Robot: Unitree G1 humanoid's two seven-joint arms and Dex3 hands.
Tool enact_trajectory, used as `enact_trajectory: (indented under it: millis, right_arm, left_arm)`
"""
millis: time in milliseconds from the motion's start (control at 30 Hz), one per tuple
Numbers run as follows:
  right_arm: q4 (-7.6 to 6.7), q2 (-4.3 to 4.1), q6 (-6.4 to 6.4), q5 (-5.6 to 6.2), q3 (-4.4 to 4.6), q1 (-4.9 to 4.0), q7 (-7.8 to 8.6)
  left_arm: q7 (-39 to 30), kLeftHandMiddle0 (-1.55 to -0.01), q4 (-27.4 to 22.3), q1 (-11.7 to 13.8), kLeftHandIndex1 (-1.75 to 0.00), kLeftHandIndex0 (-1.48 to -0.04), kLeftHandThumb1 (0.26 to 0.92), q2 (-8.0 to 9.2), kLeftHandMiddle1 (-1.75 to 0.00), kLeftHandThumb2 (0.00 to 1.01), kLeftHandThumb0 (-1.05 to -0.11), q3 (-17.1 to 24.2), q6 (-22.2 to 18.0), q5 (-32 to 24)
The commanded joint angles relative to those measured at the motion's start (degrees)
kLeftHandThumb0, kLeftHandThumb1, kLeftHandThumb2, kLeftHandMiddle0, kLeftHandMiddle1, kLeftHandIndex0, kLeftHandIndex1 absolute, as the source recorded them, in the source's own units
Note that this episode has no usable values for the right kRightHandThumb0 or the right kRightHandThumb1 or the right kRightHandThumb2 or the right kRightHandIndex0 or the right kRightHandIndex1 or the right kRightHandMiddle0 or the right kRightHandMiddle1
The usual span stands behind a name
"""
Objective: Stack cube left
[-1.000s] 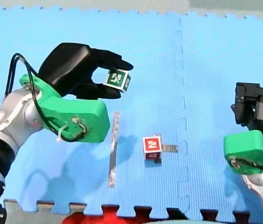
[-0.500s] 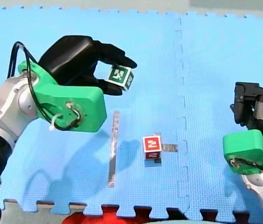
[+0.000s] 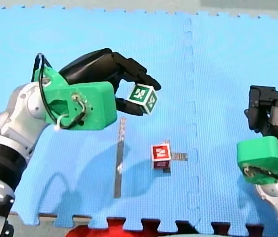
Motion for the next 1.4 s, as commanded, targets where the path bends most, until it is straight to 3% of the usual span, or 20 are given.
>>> enact_trajectory:
  millis: [0, 333, 433, 500, 567, 900, 1367]
  right_arm:
    - [-0.04, -0.31, 0.32, -0.06, -0.1, -0.29, -0.34]
    - [0.11, -0.2, 0.72, -0.49, 0.15, -0.57, -1.21]
    - [0.02, -0.21, 0.85, -0.54, 0.19, -0.59, -1.31]
    - [0.03, -0.18, 0.91, -0.58, 0.22, -0.6, -1.4]
    - [0.03, -0.13, 0.96, -0.65, 0.27, -0.57, -1.53]
    - [-0.02, -0.03, 1.13, -0.86, 0.47, -0.69, -2.17]
    - [-0.2, 0.2, 1.12, -0.77, 0.51, -0.81, -2.41]
  left_arm:
    - [-0.57, -0.9, 0.4, 0.08, -0.05, -1.31, 0.819, -0.22, -1.75, 0.0, -0.475, 0.4, 0.28, -0.42]
    - [2.02, -0.9, 4.1, 0.04, -0.04, -1.31, 0.822, -1.94, -1.75, 0.0, -0.468, -0.71, -2.83, 2.11]
    - [11.37, -0.9, 5.19, 0.89, -0.04, -1.31, 0.823, -2.29, -1.75, 0.0, -0.466, -2.73, -5.99, 7.94]
    - [18.51, -0.9, 5.24, 1.28, -0.03, -1.29, 0.826, -2.36, -1.75, 0.0, -0.465, -4.89, -5.9, 13.23]
    - [21.41, -0.9, 5.4, 1.3, -0.03, -1.29, 0.831, -2.44, -1.75, 0.01, -0.475, -6.17, -5.24, 15.84]
    - [25.54, -0.9, 8.03, 0.21, -0.02, -1.28, 0.867, -3.24, -1.75, 0.02, -0.485, -9.47, -5.86, 20.35]
    - [27.25, -0.9, 10.86, -0.76, -0.02, -1.29, 0.865, -3.01, -1.75, 0.01, -0.479, -10.54, -7.44, 20.74]
